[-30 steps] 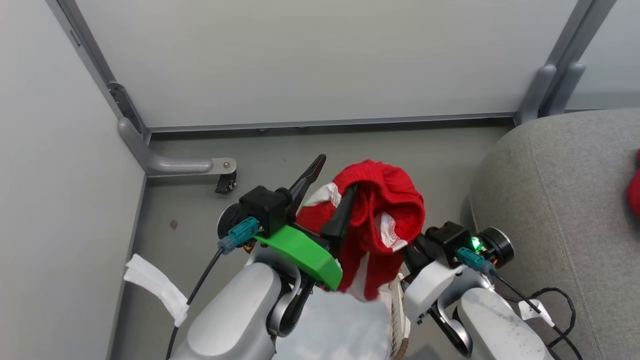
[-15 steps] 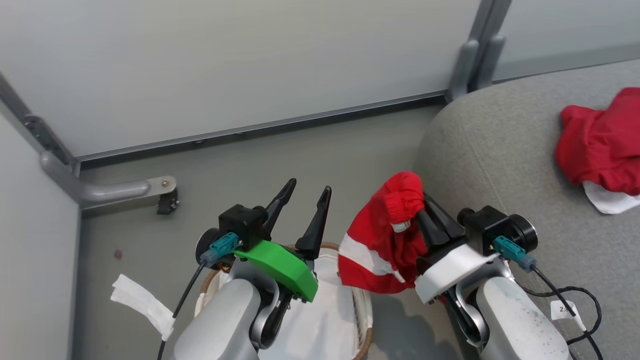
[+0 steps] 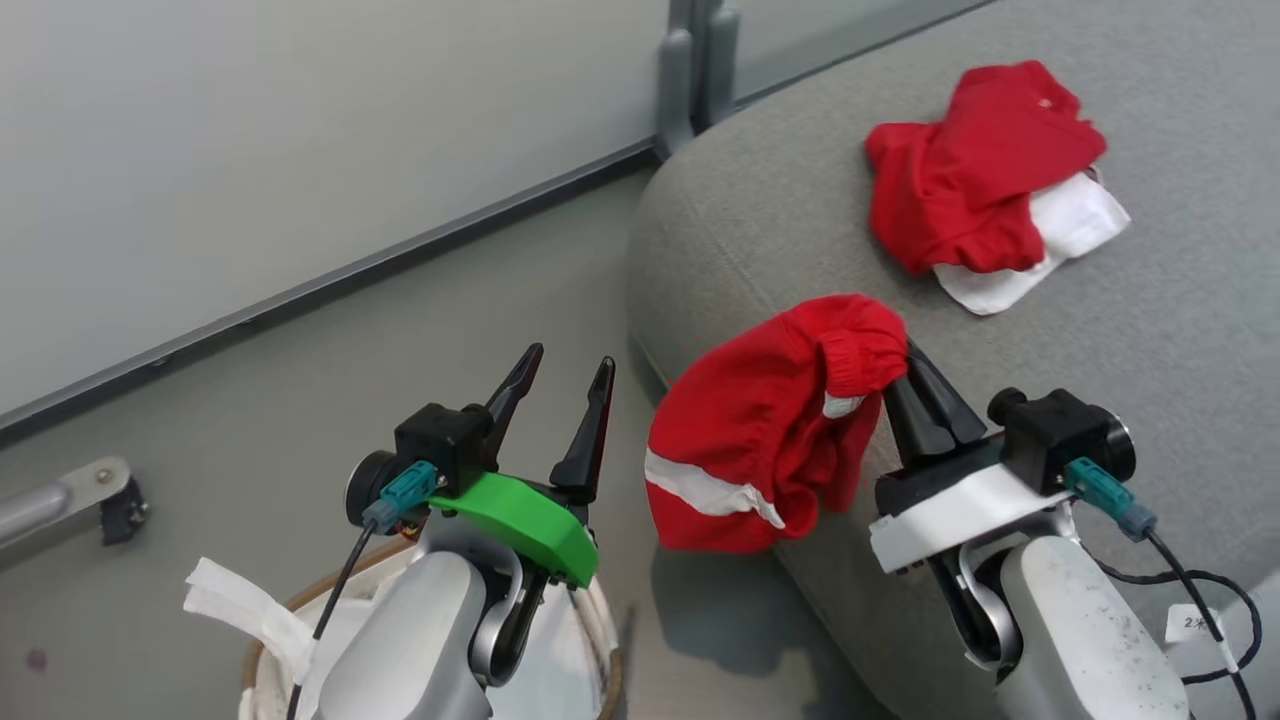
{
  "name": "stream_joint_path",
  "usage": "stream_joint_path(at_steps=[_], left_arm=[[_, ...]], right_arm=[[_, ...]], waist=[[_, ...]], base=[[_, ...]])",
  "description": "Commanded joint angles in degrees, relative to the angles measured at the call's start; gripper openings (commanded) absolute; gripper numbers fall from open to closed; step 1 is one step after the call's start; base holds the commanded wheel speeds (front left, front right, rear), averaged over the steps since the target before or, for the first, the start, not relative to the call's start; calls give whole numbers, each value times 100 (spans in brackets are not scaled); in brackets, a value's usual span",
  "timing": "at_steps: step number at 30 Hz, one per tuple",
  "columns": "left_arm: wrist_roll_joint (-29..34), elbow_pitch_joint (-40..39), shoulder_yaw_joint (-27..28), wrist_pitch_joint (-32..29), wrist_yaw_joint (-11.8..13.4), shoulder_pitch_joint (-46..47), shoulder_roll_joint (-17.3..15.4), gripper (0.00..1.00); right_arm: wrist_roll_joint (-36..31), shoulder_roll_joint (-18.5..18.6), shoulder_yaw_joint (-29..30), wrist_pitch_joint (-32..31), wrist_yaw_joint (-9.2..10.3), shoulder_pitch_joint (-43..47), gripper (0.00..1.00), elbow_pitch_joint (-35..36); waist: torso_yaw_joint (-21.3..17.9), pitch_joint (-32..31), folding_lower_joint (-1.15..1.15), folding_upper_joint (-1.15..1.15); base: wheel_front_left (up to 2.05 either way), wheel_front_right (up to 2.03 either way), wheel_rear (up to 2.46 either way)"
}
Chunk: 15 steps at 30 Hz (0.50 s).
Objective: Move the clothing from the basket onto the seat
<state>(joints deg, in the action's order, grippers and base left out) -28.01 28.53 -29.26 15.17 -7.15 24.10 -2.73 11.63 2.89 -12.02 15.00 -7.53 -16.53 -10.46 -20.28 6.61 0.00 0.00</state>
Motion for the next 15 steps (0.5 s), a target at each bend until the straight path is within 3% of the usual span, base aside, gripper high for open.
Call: stream_joint_path(at_steps=[1,12,15], left_arm=[[50,-6,55,-4,-29,-49,-32,100],[35,-26,-370,-4,-40,233,-36,100],[49,-23,-453,-4,-40,343,-44,100]], right_arm=[[2,10,72,28,8,-14,0,82],[-368,17,1065,28,8,-205,0,774],[-502,212,1234,28,8,-495,0,888]], waist=[[-858,278,0,0],[-1101,690,0,0],[-1110,841,0,0]], base=[[0,0,0],[0,0,0],[0,0,0]])
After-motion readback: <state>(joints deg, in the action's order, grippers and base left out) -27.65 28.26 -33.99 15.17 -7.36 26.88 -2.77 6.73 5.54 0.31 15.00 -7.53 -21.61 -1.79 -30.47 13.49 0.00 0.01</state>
